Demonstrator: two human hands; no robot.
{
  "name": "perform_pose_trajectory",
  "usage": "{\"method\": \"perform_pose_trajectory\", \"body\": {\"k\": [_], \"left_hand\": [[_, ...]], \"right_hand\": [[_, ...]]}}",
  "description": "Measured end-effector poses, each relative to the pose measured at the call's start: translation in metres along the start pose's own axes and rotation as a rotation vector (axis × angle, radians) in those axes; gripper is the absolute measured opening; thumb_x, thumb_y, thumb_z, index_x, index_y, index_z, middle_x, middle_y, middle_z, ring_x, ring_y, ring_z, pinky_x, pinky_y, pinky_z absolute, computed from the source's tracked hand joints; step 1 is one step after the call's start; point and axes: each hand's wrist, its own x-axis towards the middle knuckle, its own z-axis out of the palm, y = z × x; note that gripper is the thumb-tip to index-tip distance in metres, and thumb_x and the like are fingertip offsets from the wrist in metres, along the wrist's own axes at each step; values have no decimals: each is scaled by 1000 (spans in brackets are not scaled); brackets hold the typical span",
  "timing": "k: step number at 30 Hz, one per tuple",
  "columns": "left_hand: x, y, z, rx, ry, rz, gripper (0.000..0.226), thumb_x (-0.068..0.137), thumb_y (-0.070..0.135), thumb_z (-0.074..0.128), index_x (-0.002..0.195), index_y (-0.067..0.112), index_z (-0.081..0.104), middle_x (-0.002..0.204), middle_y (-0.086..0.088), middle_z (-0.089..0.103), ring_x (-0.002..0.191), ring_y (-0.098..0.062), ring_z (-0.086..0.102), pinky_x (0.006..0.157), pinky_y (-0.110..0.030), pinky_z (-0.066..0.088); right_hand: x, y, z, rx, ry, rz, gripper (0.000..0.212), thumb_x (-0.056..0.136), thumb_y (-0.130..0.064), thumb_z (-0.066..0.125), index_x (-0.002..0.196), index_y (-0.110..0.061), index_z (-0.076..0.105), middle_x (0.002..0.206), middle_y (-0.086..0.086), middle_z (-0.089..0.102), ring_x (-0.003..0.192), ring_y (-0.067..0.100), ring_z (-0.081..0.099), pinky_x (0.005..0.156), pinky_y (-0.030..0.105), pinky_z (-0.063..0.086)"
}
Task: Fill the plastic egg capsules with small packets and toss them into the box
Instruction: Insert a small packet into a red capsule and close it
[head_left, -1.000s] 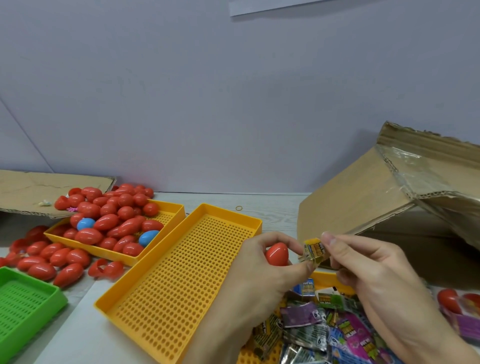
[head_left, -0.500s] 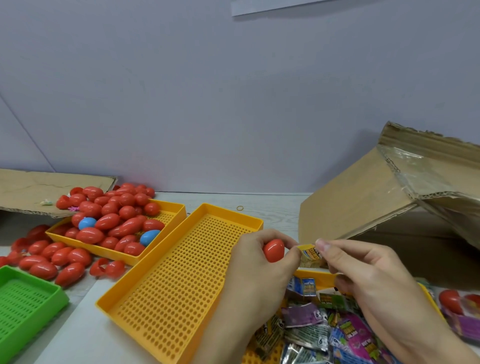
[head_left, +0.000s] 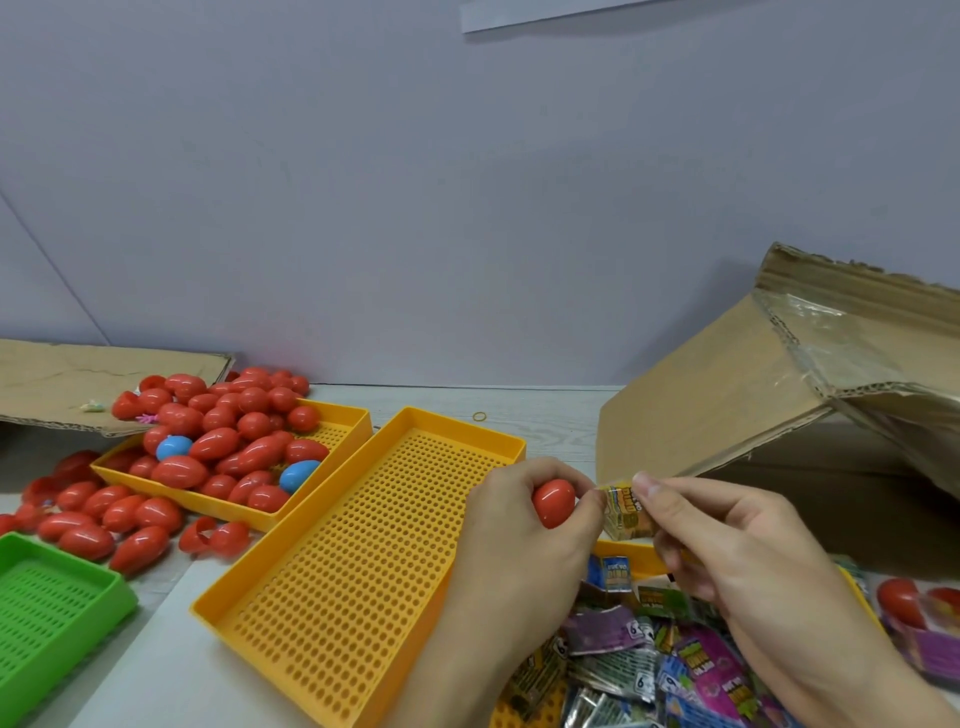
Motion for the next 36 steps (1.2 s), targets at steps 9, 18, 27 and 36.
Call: {"method": "perform_pose_trajectory", "body": {"k": [9,18,27,36], "left_hand": [[-1,-1,0,-45,-18,-31,13,87,25,71,75,20,68,65,21,58,56,2,54,52,-11,43],[-1,0,0,-188,-177,-209,9,99,26,44,98,22,51,83,-2,52,64,-13,46,57,-27,41],[-1,-3,0,-238,-201,-181,13,95,26,62,107,29,59,97,2,61,61,-7,62,66,-25,55],[0,-6,2,-409,-196,-209,27,82,21,77,107,23,64,97,6,70,76,-14,73,87,-45,59]], "right_hand": [[1,2,-2,25,-8,3,42,61,-52,73,85,-18,79,56,4,50,48,7,42,40,15,34],[0,2,-2,-16,216,-21,30,65,-56,67,87,-38,75,60,-9,67,64,5,62,67,30,43],[-3,-4,3,-27,195,-149,19,71,-49,63,85,-43,75,60,-15,66,58,-6,60,60,20,39],[-3,-2,3,-97,159,-210,20,70,-52,62,86,-46,74,75,-12,73,72,-2,67,56,17,45]]}}
